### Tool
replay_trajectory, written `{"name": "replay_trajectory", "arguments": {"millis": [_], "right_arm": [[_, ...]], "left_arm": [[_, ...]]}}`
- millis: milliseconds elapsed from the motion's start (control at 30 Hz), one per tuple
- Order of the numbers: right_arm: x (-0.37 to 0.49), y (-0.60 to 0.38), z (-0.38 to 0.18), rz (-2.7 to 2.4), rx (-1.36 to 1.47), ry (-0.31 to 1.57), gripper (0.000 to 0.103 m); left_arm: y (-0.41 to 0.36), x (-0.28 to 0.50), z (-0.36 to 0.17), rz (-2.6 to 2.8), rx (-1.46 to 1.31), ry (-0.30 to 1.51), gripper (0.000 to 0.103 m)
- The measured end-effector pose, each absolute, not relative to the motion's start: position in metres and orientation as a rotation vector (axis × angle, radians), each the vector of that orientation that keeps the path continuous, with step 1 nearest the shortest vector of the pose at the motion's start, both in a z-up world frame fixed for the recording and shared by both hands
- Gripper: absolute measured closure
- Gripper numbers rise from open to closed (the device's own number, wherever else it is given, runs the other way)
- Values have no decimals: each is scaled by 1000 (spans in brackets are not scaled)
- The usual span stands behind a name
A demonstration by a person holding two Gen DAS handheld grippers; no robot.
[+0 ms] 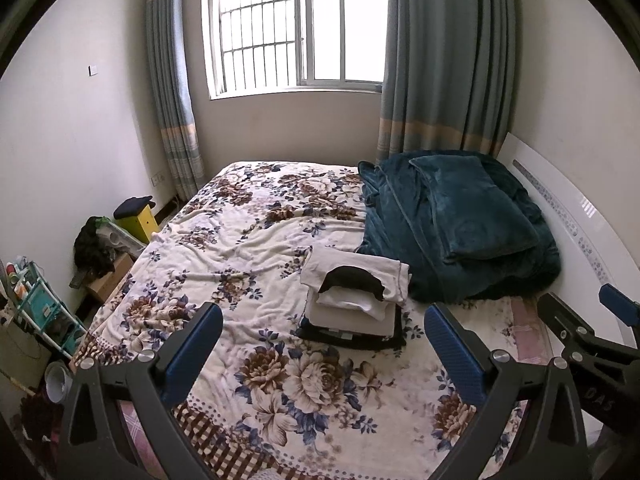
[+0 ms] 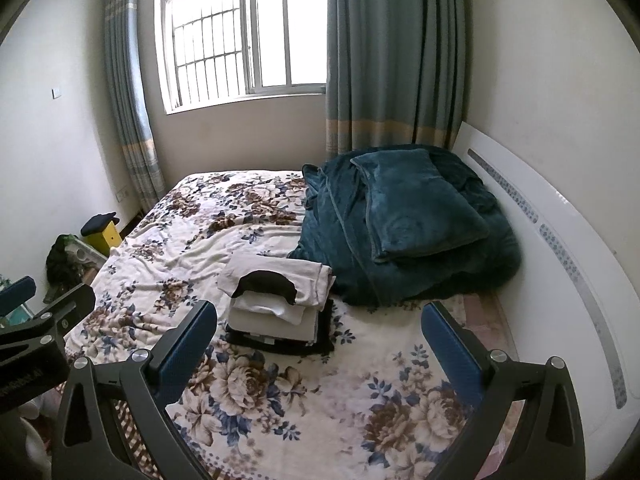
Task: Fold small clothes
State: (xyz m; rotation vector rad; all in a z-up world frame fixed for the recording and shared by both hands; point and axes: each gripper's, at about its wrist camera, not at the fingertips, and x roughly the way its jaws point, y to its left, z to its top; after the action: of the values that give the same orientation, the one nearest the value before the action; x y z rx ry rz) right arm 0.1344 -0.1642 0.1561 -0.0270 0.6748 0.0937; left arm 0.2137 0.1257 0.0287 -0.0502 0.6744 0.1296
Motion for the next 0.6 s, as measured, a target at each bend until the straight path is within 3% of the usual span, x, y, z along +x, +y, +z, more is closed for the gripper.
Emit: {"name": "replay_trajectory", "arguments": {"millis": [600], "right_arm": [[137, -163, 158, 95, -27, 667, 0]], "left_arm": [[131, 212, 31, 133, -57, 672, 0]]}}
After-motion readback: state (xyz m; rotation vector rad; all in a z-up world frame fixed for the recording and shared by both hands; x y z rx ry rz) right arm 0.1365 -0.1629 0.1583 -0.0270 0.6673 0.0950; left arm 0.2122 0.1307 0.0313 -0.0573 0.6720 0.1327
